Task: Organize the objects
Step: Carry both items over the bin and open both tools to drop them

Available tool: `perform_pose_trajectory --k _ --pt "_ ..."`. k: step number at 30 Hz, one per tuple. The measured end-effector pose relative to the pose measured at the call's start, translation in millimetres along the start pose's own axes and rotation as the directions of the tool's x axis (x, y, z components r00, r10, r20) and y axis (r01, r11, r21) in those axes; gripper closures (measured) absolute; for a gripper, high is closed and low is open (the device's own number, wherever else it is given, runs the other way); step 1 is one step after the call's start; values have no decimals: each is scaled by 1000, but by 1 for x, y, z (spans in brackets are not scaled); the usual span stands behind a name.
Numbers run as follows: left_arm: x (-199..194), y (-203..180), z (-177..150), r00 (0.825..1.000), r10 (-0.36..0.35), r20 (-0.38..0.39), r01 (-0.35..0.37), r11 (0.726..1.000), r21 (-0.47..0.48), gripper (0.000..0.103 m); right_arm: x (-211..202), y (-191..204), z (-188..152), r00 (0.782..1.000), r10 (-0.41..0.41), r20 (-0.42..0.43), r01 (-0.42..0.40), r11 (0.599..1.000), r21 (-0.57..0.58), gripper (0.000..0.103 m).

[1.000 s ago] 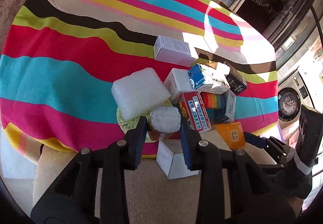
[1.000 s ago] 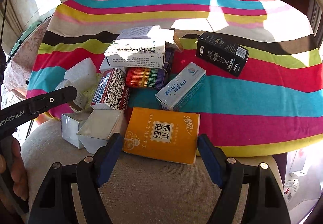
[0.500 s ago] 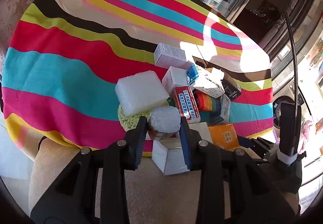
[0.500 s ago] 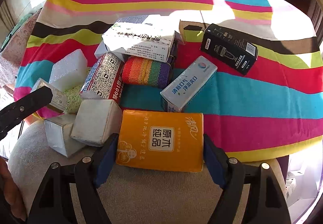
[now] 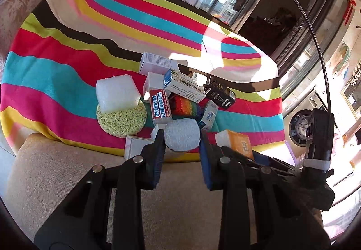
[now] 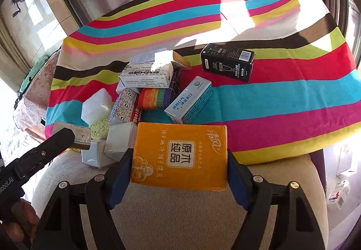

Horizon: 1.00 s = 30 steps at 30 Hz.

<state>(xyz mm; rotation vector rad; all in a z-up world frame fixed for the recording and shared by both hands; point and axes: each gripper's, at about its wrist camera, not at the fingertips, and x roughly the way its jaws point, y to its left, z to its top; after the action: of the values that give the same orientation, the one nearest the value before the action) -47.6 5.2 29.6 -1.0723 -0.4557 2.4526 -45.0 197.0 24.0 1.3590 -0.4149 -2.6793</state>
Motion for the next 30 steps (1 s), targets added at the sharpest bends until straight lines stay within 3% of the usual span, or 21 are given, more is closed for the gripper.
perform_pose_trajectory --k 8,14,22,30 --pt "12 -45 -12 994 -96 -45 98 994 44 70 -32 -37 -13 998 -6 67 -2 992 124 27" --pt "28 -87 -26 979 -181 -96 189 979 81 70 -59 -73 -28 995 -35 96 16 983 185 27" --pt "64 -142 -37 927 -320 -193 337 940 59 70 -96 -140 -42 980 -156 127 109 943 313 27" --pt "95 -197 -52 861 -417 -291 447 893 44 70 -130 -216 -65 942 -317 112 231 852 469 27"
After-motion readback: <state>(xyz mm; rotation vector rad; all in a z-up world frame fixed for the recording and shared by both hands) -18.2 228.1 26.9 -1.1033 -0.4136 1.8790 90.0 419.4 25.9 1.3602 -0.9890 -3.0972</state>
